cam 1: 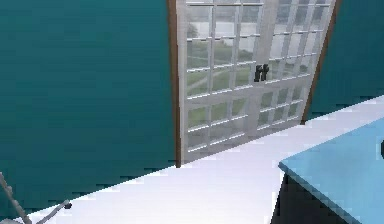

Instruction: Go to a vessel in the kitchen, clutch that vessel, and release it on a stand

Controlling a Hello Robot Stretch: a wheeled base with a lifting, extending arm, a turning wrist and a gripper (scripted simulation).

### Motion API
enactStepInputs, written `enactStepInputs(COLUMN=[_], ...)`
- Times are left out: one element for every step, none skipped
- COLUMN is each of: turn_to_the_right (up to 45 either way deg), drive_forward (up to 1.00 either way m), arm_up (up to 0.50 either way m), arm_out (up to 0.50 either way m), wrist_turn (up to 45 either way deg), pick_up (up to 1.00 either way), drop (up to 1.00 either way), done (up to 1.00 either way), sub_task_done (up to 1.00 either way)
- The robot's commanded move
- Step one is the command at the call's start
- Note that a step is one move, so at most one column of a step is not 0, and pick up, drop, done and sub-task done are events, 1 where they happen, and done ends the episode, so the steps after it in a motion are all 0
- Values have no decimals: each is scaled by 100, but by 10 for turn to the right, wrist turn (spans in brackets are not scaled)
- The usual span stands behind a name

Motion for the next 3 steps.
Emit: enactStepInputs(turn_to_the_right=[0, 0, 0], drive_forward=[0, 0, 0], arm_up=[10, 2, 0], arm_out=[0, 0, 0], wrist_turn=[0, 0, -450], pick_up=[0, 0, 0], drop=[0, 0, 0], done=[0, 0, 0], sub_task_done=[0, 0, 0])
